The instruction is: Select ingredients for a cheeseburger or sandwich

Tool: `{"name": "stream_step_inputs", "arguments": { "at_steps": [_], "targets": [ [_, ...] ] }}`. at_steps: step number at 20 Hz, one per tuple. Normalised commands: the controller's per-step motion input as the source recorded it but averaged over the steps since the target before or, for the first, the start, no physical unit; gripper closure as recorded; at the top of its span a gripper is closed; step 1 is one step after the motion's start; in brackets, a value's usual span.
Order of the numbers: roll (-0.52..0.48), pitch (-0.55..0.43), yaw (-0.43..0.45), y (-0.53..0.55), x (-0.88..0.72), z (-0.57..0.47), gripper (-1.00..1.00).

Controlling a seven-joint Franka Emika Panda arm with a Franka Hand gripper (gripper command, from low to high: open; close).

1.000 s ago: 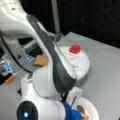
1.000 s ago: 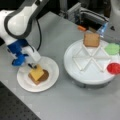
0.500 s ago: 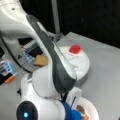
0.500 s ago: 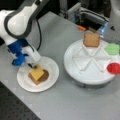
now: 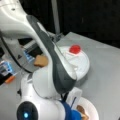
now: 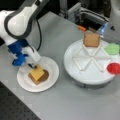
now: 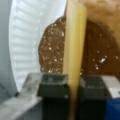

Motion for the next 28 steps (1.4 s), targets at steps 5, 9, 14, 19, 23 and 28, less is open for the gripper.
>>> {"name": "stream_step_inputs", "arguments": {
  "at_steps": [5,9,14,19,23,28],
  "targets": [
    [-0.071,0.152,0.071,-0.08,0.12,0.03,-1.0],
    [-0.088,0.15,0.1,-0.09,0.12,0.06,-1.0],
    [-0.107,0.157,0.116,-0.06,0.11,0.11,-1.0],
    [-0.161,0.188,0.067,0.03,0.02,0.25,-1.0],
    [-0.228,0.222,-0.048,0.33,-0.24,0.39,-1.0],
    [-0.346,0.151,-0.13,0.65,-0.48,0.38,-1.0]
  ]
}}
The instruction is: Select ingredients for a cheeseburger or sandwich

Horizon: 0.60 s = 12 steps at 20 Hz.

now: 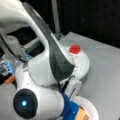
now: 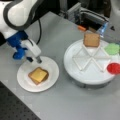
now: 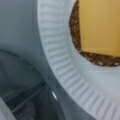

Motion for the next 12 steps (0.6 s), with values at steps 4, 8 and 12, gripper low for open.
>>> {"name": "stream_step_inputs", "arguments": {
  "at_steps": [4,8,12],
  "targets": [
    [-0.497,0.013,-0.122,0.65,-0.55,0.22,-1.0],
    [-0.598,-0.068,-0.111,0.5,-0.66,0.09,-1.0],
    [-0.605,-0.102,-0.053,0.42,-0.76,0.06,-1.0]
  ]
}}
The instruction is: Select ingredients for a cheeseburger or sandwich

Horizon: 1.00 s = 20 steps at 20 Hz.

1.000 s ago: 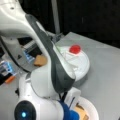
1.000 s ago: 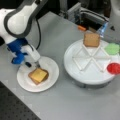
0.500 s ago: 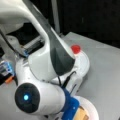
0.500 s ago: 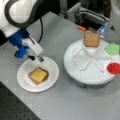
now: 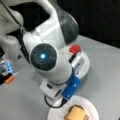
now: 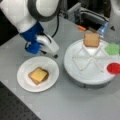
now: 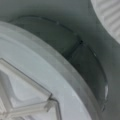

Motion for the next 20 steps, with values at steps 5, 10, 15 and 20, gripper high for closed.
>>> {"name": "stream_step_inputs", "arguments": {
  "at_steps": [5,10,15,20],
  "targets": [
    [-0.503,-0.164,-0.049,0.4,-0.67,0.01,-1.0],
    [-0.316,-0.188,-0.007,0.47,-0.63,-0.01,-1.0],
    [-0.253,-0.208,0.032,0.39,-0.58,-0.08,-1.0],
    [-0.257,-0.194,0.032,0.22,-0.47,-0.13,-1.0]
  ]
}}
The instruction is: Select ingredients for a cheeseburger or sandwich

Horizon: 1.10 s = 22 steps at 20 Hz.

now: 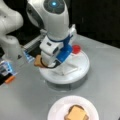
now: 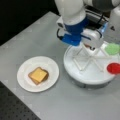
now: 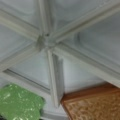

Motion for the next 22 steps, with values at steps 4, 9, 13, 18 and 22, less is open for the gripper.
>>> {"name": "stream_step_inputs", "arguments": {
  "at_steps": [4,9,13,18,22],
  "targets": [
    [-0.285,-0.182,0.01,0.19,-0.37,-0.19,-1.0],
    [-0.282,-0.199,-0.002,0.22,-0.29,-0.24,-1.0],
    [-0.273,-0.238,0.022,0.17,-0.25,-0.21,-1.0],
    [-0.246,-0.241,0.09,0.03,-0.23,-0.17,-1.0],
    [-0.189,-0.221,0.099,-0.05,-0.19,-0.11,-1.0]
  ]
}}
